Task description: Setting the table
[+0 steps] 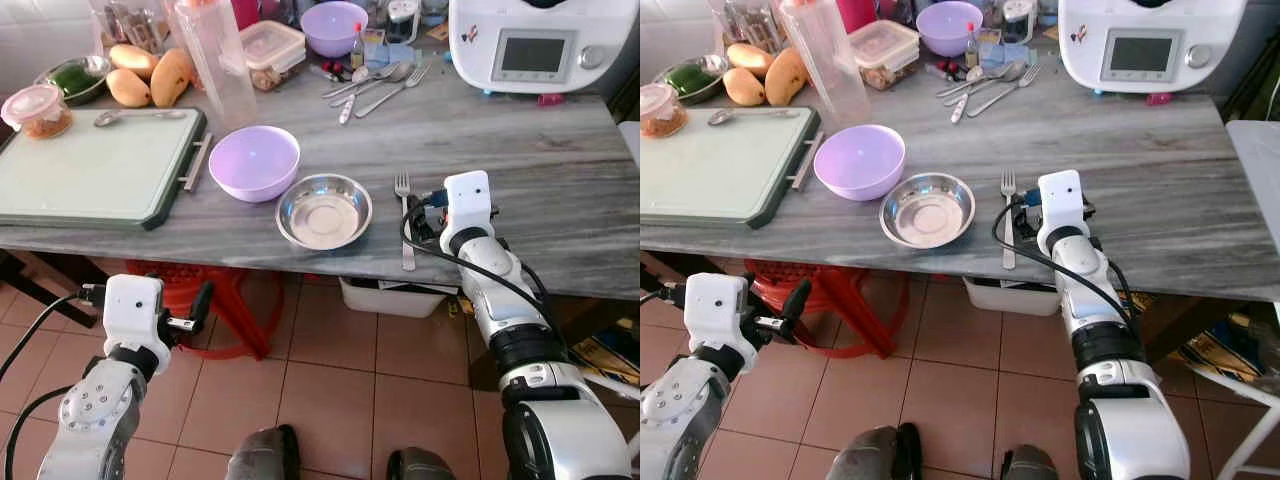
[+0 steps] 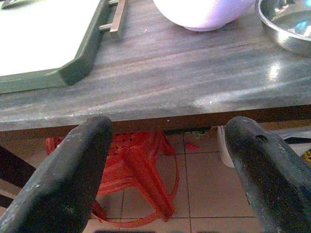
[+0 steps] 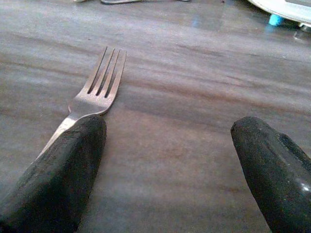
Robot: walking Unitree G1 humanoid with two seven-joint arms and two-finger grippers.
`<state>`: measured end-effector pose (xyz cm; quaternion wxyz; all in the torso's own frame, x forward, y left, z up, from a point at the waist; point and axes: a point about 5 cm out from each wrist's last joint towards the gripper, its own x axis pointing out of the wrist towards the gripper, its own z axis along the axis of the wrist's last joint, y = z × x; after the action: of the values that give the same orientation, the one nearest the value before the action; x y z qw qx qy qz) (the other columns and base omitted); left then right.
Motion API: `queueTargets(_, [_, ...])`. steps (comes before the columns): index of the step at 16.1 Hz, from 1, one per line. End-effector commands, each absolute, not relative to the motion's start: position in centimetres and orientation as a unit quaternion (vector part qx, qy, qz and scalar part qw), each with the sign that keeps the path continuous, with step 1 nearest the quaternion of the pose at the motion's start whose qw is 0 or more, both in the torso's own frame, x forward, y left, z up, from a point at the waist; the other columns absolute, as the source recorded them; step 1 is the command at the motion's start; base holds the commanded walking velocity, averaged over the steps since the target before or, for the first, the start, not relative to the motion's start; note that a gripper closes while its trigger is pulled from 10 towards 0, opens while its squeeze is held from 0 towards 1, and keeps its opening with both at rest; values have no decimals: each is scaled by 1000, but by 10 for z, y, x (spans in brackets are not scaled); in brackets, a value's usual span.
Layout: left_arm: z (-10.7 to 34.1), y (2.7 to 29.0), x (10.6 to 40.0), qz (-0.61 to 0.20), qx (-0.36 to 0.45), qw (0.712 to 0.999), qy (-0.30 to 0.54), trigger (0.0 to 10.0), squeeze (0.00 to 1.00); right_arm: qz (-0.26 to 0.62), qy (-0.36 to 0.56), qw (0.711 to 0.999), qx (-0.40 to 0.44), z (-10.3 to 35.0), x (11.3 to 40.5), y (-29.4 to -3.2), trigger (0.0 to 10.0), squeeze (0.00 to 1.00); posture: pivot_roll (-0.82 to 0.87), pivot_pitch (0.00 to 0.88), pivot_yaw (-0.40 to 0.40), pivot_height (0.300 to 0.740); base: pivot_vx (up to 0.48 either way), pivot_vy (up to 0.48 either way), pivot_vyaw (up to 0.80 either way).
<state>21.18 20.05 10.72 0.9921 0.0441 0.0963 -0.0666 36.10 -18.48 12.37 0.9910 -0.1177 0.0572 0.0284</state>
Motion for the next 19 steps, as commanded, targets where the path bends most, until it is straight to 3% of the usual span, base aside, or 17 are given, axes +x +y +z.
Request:
queueTargets(1, [107, 202, 211, -60, 47, 992, 100, 10000, 0, 15, 68, 990, -121, 119, 358, -188, 10000, 0, 121, 145, 119, 740, 0, 0, 0])
queueTargets(19, [106, 201, 214, -62, 47, 992, 96, 10000, 0, 51, 75, 991, -93, 117, 359, -166, 10000, 0, 119, 126, 116, 740, 0, 0, 0])
